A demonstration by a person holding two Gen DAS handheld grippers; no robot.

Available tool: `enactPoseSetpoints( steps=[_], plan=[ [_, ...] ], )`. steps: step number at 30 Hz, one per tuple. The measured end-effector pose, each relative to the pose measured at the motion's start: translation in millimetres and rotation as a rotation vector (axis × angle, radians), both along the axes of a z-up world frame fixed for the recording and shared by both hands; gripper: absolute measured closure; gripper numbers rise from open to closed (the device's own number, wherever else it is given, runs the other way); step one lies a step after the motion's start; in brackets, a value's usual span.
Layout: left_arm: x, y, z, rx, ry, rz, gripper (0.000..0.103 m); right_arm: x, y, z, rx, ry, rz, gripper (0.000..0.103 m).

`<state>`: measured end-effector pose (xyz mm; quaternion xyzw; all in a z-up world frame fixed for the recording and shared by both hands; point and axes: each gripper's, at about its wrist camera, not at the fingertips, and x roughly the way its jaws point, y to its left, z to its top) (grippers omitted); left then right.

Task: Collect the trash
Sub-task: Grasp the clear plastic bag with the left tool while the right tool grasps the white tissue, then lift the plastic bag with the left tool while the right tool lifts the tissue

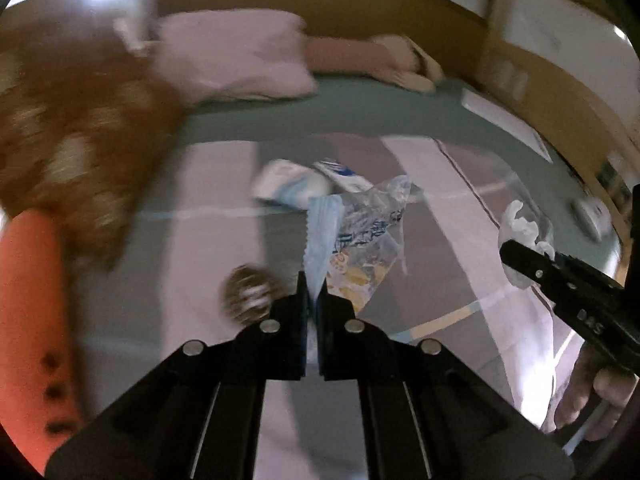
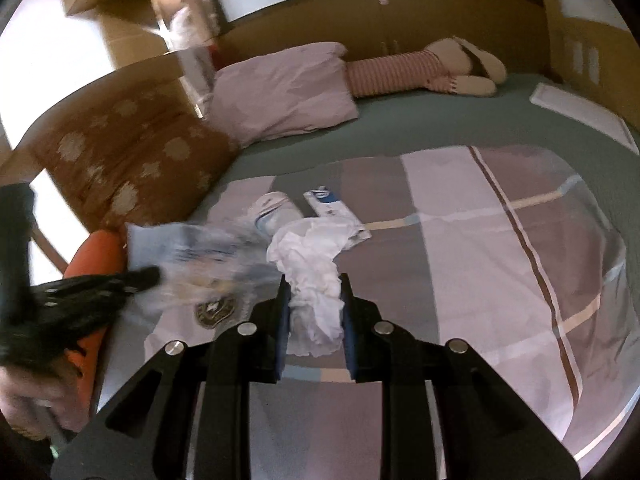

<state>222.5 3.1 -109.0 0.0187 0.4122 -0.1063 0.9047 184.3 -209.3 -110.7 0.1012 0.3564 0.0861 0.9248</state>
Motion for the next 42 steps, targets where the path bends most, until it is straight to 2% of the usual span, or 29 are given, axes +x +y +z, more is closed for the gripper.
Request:
enactPoseSetpoints(
  steps=[4, 7, 12, 28, 32, 36, 39, 42],
  plan=[
    [-55, 22, 14, 0.058, -0.101, 0.104, 0.099, -27, 28, 12, -0.074, -0.048, 0.042, 0.080],
    [-73, 32, 13, 0.058, -0.120, 0.128, 0.099, -51, 39, 15, -0.108, -0.076, 0.047, 0.080],
    [-72, 30, 11, 0.077, -0.111, 0.096, 0.099, -72, 43, 16, -0.136, -0.100, 0.035, 0.080],
    [-70, 19, 4, 0.066, -0.098, 0.071, 0.099, -74, 30, 18, -0.136, -0.099, 0.008, 0.080],
    [-73, 4, 7, 0.016, -0.111, 0.005, 0.099, -93, 2, 27, -0.086, -0.126, -0.046, 0.080],
    [-83, -26, 12, -0.019, -0.126, -0.096, 0.099, -150, -48, 44, -0.051, -0.186, -0.155, 0.080],
    [-98, -65, 14, -0.052, -0.132, -0.232, 0.099, -206, -95, 48, -0.114, -0.200, -0.278, 0.080],
    [-117, -107, 16, -0.088, -0.126, -0.368, 0.099, -265, -148, 45, -0.174, -0.165, -0.438, 0.080]
  ],
)
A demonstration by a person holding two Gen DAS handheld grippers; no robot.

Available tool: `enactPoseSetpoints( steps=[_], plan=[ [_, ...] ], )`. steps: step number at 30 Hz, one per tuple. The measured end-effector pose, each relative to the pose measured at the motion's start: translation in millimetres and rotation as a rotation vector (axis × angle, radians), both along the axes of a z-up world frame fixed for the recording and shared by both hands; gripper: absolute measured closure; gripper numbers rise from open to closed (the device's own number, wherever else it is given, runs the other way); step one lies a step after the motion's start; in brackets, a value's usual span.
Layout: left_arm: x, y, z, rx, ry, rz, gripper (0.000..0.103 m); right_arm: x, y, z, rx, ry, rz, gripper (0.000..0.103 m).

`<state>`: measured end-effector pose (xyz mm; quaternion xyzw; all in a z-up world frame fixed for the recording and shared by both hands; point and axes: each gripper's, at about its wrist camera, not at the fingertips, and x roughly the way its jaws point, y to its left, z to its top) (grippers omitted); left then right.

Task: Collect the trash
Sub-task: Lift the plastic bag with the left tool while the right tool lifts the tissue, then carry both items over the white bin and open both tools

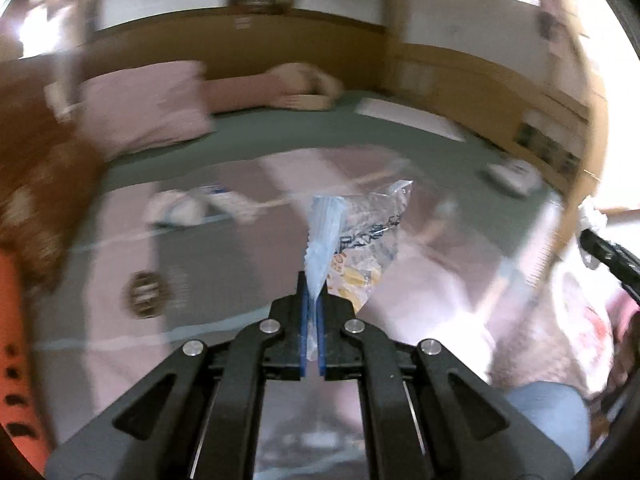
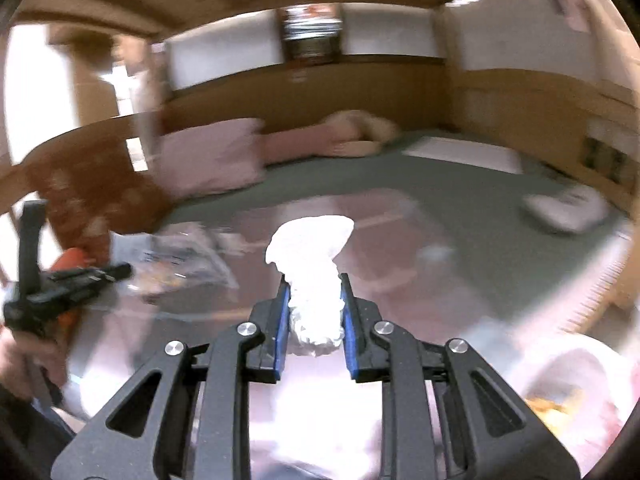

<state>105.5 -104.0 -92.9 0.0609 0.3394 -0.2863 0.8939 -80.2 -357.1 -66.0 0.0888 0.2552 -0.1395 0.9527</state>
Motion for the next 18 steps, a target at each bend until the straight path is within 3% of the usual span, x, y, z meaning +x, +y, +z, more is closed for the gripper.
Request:
enactPoseSetpoints(
  steps=[5, 8, 10, 11, 12, 13, 14, 15, 18],
  plan=[
    [-45, -102, 12, -0.047, 0.082, -0.279, 0.099, -83, -72, -19, -0.041, 0.097, -0.243, 0.080],
    [-79, -169, 21, -0.061, 0.136, -0.436, 0.099, -109, -103, -33, -0.001, 0.129, -0.322, 0.077],
    [-101, -210, 23, -0.061, 0.162, -0.518, 0.098, -118, -120, -40, 0.029, 0.160, -0.351, 0.061],
    [-113, -230, 20, -0.051, 0.173, -0.549, 0.096, -123, -127, -41, 0.049, 0.163, -0.371, 0.045],
    [-122, -251, 14, -0.026, 0.193, -0.566, 0.088, -127, -130, -39, 0.058, 0.150, -0.390, 0.031],
    [-131, -267, 4, 0.006, 0.226, -0.579, 0.076, -136, -133, -32, 0.065, 0.109, -0.416, 0.026],
    [-133, -275, -4, 0.031, 0.253, -0.586, 0.036, -145, -135, -25, 0.070, 0.068, -0.431, 0.017],
    [-137, -282, -11, 0.052, 0.273, -0.587, 0.011, -151, -135, -16, 0.073, 0.021, -0.440, 0.010],
    [-141, -275, -22, 0.078, 0.230, -0.573, 0.011, -157, -132, 3, 0.074, -0.067, -0.432, 0.006]
  ],
)
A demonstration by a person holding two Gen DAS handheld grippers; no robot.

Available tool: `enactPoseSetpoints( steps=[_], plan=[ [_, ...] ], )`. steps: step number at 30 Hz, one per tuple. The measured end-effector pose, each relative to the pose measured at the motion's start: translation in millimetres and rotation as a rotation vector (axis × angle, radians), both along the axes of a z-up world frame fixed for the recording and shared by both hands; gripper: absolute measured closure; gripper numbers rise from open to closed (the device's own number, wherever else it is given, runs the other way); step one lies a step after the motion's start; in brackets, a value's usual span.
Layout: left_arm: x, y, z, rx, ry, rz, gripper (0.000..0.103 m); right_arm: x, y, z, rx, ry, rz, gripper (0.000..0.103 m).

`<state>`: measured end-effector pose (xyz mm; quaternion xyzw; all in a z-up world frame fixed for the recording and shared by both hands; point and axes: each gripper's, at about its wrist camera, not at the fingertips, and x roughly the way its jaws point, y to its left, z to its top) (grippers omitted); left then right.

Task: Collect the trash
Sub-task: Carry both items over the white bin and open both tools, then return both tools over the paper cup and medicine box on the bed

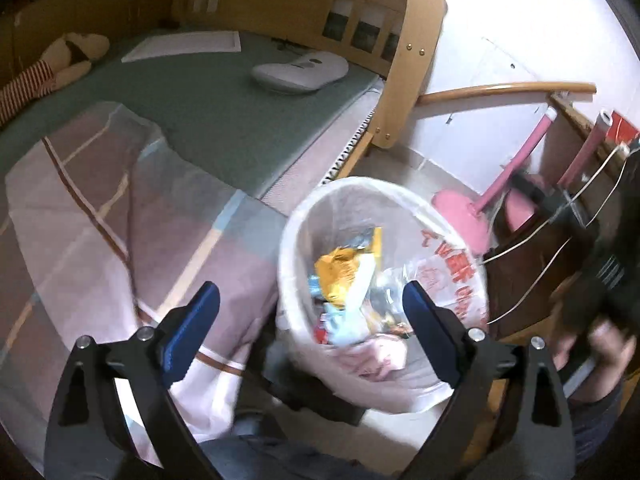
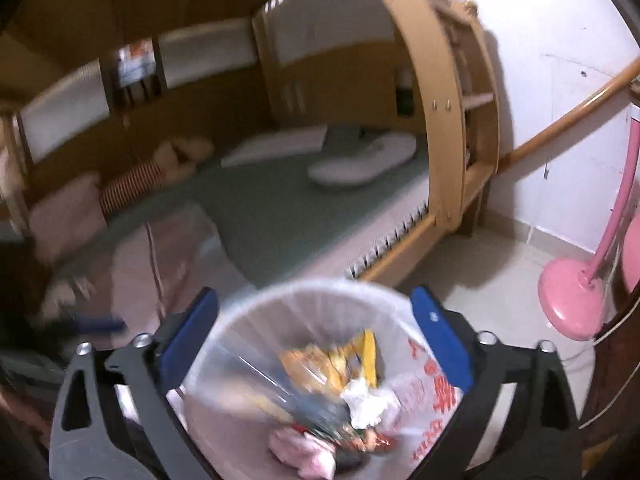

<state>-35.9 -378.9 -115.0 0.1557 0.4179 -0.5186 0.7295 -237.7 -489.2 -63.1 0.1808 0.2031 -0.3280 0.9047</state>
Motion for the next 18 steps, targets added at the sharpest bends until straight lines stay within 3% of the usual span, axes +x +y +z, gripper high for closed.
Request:
enactPoseSetpoints(
  steps=[2, 6, 9, 15, 18],
  plan=[
    [11, 15, 3, 0.011, -0.032, 0.034, 0.011, 5, 4, 5, -0.002, -0.017, 0.027, 0.006],
    [56, 82, 26, -0.018, -0.112, 0.220, 0.004, 49, 36, 2, -0.014, -0.015, 0.139, 0.006],
    [96, 146, 34, -0.005, -0.147, 0.397, 0.004, 99, 73, -4, -0.026, 0.005, 0.262, 0.006],
    [166, 276, 30, 0.093, -0.207, 0.727, 0.004, 198, 159, -11, -0.021, 0.013, 0.512, 0.006],
    [197, 330, 30, 0.082, -0.202, 0.886, 0.004, 248, 199, -12, -0.033, 0.051, 0.625, 0.006]
  ],
)
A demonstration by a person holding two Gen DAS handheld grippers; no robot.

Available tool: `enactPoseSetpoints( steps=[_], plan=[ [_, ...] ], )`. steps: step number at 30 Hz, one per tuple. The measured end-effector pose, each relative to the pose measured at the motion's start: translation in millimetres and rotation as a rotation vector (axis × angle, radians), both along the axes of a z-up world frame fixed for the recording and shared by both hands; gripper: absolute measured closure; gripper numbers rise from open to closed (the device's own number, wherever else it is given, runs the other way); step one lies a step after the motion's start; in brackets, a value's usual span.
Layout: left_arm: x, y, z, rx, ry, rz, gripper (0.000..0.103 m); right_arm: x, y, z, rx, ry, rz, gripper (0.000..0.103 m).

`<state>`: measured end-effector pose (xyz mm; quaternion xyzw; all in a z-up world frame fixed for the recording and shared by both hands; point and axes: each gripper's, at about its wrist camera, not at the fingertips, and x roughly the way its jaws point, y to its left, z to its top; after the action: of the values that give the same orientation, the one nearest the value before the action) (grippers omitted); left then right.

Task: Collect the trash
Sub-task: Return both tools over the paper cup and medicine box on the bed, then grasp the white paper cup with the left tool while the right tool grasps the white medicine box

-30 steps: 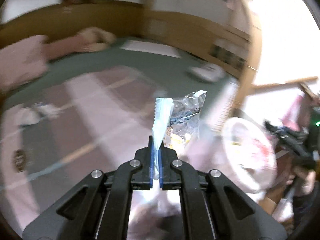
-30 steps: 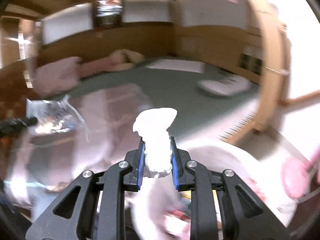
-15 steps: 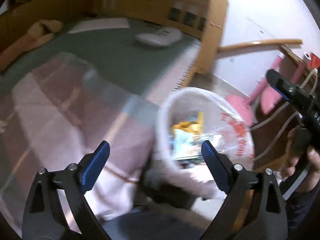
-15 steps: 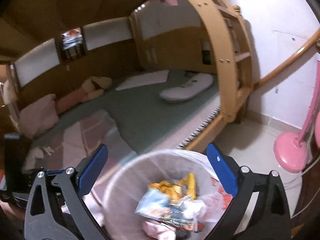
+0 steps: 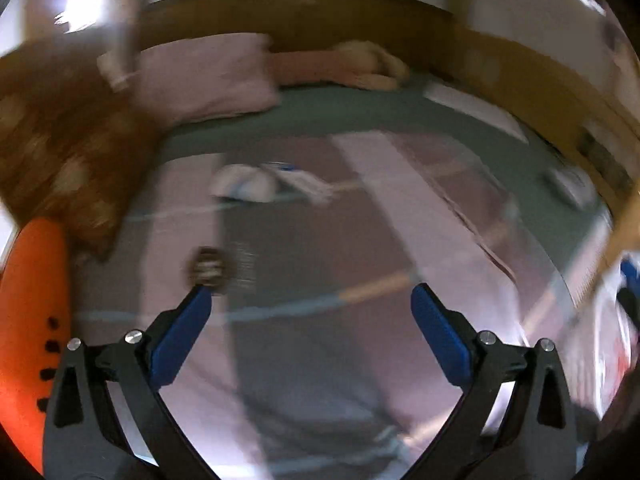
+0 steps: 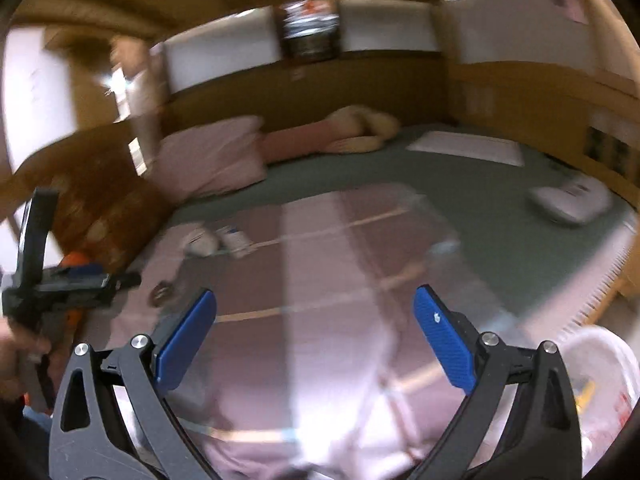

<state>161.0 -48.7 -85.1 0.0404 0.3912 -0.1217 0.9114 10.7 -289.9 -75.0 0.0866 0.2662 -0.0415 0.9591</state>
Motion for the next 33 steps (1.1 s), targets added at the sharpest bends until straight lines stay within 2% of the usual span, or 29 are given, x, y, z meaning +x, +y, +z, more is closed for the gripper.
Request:
enactPoseSetpoints(
  steps=[1, 4, 7, 9, 12, 17, 21, 23, 26, 29, 33],
  plan=[
    [12, 22, -3, -0.027, 0.004, 0.077, 0.004, 19, 14, 0, -0.011, 0.008, 0.034, 0.006],
    [31, 63, -17, -0.094, 0.035, 0.211, 0.004, 81, 50, -12, -0.067, 0.085, 0.133, 0.006],
    [44, 84, -29, -0.109, 0.080, 0.274, 0.004, 139, 76, -34, -0.119, 0.159, 0.201, 0.006],
    [42, 86, -32, -0.125, 0.072, 0.287, 0.004, 182, 87, -52, -0.156, 0.192, 0.220, 0.006],
    [48, 89, -37, -0.101, 0.068, 0.304, 0.004, 230, 95, -75, -0.190, 0.232, 0.224, 0.006],
    [63, 92, -49, -0.122, 0.120, 0.335, 0.004, 326, 101, -115, -0.214, 0.288, 0.225, 0.006],
    [78, 86, -62, -0.083, 0.141, 0.322, 0.004, 385, 101, -146, -0.221, 0.351, 0.202, 0.006],
    [84, 86, -67, -0.074, 0.132, 0.339, 0.004, 402, 98, -160, -0.173, 0.380, 0.197, 0.010],
    [94, 84, -78, -0.077, 0.156, 0.351, 0.004, 407, 93, -175, -0.080, 0.465, 0.231, 0.052],
    [101, 78, -88, -0.106, 0.171, 0.376, 0.004, 383, 88, -164, -0.083, 0.444, 0.232, 0.055],
    [118, 67, -96, -0.163, 0.160, 0.421, 0.004, 320, 50, -123, 0.090, 0.381, 0.108, 0.066]
  ],
)
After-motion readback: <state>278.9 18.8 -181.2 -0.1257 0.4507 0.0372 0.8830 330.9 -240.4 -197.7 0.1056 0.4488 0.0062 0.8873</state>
